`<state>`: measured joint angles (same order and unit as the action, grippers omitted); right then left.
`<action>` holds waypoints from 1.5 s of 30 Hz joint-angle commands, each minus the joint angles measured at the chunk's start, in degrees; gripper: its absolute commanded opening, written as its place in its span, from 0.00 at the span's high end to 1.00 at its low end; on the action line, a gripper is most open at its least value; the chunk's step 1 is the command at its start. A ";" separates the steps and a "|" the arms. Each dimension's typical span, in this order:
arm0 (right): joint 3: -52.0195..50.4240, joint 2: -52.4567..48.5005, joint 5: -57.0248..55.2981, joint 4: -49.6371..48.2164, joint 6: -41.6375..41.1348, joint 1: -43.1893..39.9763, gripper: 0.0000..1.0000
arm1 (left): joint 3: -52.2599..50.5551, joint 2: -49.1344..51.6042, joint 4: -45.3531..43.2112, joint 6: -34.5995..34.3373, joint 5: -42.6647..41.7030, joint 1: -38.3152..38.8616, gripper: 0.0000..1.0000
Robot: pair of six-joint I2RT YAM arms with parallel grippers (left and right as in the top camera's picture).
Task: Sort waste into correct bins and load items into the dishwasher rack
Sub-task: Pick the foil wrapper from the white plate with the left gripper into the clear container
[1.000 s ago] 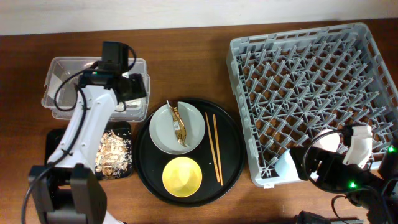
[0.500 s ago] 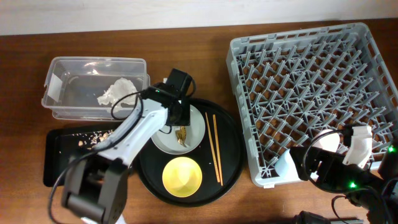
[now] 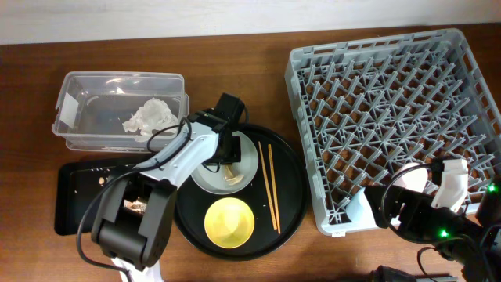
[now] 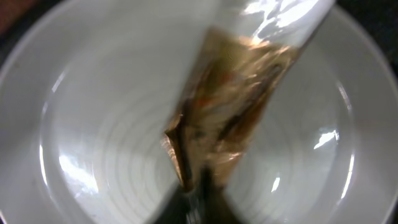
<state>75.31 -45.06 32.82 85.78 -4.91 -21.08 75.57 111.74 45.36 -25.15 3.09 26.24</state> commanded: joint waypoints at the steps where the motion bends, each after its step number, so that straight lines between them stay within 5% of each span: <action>1: -0.13 -0.04 -0.48 0.66 0.17 -0.22 0.01 | 0.83 0.02 2.67 0.11 -0.74 0.22 1.00; 8: -0.13 -0.04 -0.48 0.90 0.15 -0.22 0.01 | 12.41 -10.45 12.83 0.37 8.11 -4.09 1.00; 12: -0.13 -0.04 -0.46 1.03 0.15 -0.22 0.01 | 13.55 -15.37 8.26 0.39 16.22 -9.84 1.00; 19: -0.13 -0.04 -0.46 1.07 0.15 -0.22 0.01 | 13.29 -7.87 -2.16 2.12 9.92 -22.36 0.98; 21: -0.13 -0.04 -0.46 1.07 0.15 -0.22 0.01 | 13.29 -6.54 -2.91 2.73 5.20 -23.43 0.80; 24: -0.13 -0.04 -0.48 1.49 0.15 -0.22 0.01 | 13.90 -7.19 -2.12 5.57 1.70 -23.50 0.26; 25: -0.13 -0.04 -0.48 1.49 0.15 -0.22 0.01 | 14.99 -7.87 -0.04 5.77 1.62 -23.39 0.22; 34: -0.13 -0.04 -0.48 1.46 0.15 -0.22 0.01 | 22.01 -20.50 24.83 5.73 1.66 -14.95 0.22; 37: -0.13 -0.04 -0.50 1.46 0.15 -0.22 0.01 | 22.01 -26.12 28.57 5.70 3.89 -9.99 0.21; 38: -0.13 -0.04 -0.50 1.46 0.15 -0.22 0.02 | 22.01 -28.61 29.77 5.70 5.49 -7.63 0.01; 45: -0.13 -0.04 -0.48 1.46 0.15 -0.22 0.01 | 21.99 -38.91 31.50 5.68 6.56 2.91 0.01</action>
<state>75.31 -45.06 32.82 87.20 -4.93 -21.08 96.64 76.01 76.60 -20.10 8.21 26.13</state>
